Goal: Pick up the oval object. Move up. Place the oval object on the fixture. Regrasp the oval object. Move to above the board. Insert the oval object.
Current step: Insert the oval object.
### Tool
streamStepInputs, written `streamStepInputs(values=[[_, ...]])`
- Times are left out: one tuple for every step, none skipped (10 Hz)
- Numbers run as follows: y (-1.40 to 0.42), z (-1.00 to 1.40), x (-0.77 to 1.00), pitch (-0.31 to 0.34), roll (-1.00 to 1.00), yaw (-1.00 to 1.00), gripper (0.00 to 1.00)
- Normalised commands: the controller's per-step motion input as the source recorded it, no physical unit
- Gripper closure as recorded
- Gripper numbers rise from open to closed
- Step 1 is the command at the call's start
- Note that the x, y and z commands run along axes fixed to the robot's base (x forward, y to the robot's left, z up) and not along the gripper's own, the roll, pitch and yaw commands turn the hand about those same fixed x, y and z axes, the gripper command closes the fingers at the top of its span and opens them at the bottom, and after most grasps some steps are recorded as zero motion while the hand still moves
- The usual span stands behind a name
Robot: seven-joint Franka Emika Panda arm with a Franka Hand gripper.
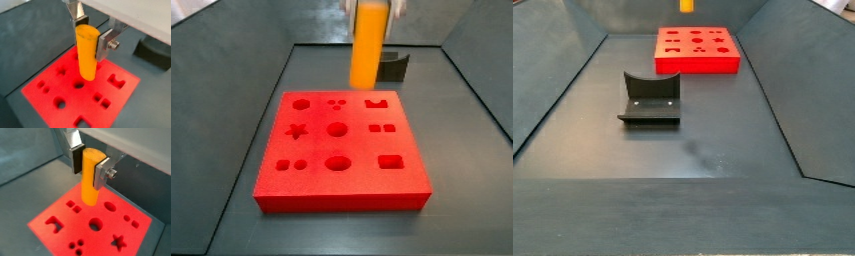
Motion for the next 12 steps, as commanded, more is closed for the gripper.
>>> streamStepInputs(values=[[-0.53, -0.39, -0.26, -0.01, 0.13, 0.58, 1.0], [-0.59, -0.29, -0.28, -0.043, 0.12, 0.53, 1.0], [-0.41, -0.21, -0.3, -0.096, 0.01, 0.48, 1.0], [-0.21, -0.07, -0.15, -0.064, 0.0, 0.23, 1.0], [-0.15, -0.23, -0.15, -0.034, 0.03, 0.3, 1.0], [-0.2, -0.37, -0.3, -0.074, 0.04, 0.31, 1.0], [-0.2, -0.27, -0.29, -0.09, 0.0, 0.3, 1.0], [-0.16, -0.02, -0.13, -0.104, 0.0, 0.17, 1.0], [-0.09, -0.02, 0.0, -0.034, 0.0, 0.05, 1.0], [-0.33, -0.23, 0.11, -0.026, 0.07, 0.09, 1.0], [-0.3, -0.15, 0.21, -0.027, 0.11, 0.0, 1.0], [-0.24, -0.11, 0.17, -0.034, 0.1, 0.0, 1.0]])
